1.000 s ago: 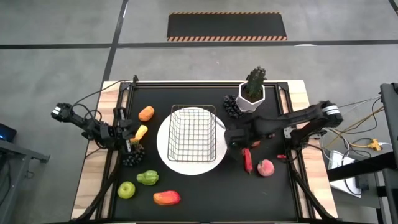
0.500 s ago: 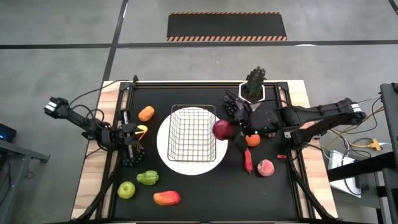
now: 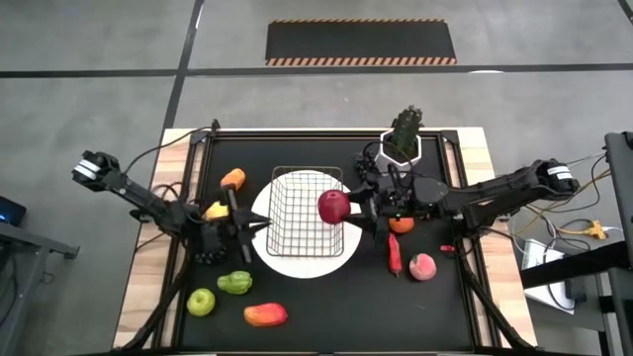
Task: Build produce basket
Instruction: Put the pomegranate into the wire basket
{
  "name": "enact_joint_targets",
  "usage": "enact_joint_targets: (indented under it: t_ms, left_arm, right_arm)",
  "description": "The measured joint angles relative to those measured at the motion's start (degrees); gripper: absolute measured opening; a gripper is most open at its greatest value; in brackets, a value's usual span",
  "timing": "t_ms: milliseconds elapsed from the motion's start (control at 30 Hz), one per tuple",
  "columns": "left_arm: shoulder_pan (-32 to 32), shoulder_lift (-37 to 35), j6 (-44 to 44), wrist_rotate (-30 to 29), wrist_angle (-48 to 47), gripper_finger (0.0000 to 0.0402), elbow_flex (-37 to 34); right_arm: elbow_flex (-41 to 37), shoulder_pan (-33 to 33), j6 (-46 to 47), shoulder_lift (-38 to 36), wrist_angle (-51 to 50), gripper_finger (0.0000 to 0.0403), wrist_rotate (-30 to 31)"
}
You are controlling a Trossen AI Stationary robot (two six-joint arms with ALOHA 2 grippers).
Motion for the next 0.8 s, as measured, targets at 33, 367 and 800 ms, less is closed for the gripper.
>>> enact_joint_targets:
  t_ms: [33,367,800]
  left_arm:
    - [0.0,1.5,1.8,-1.4,-1.6,0.0017,1.1]
    - [0.4,16.1,25.7,-13.9,-4.9,0.0161,11.4]
    - [4.9,28.7,72.2,-18.4,-3.9,0.0267,16.8]
  right_arm:
    - [-0.7,-0.1,0.8,0.2,2.2,0.0274,0.0]
    - [-2.2,-1.9,13.0,0.3,4.5,0.0274,-4.7]
    - [-2.5,-6.6,36.5,0.2,-0.1,0.0274,-14.5]
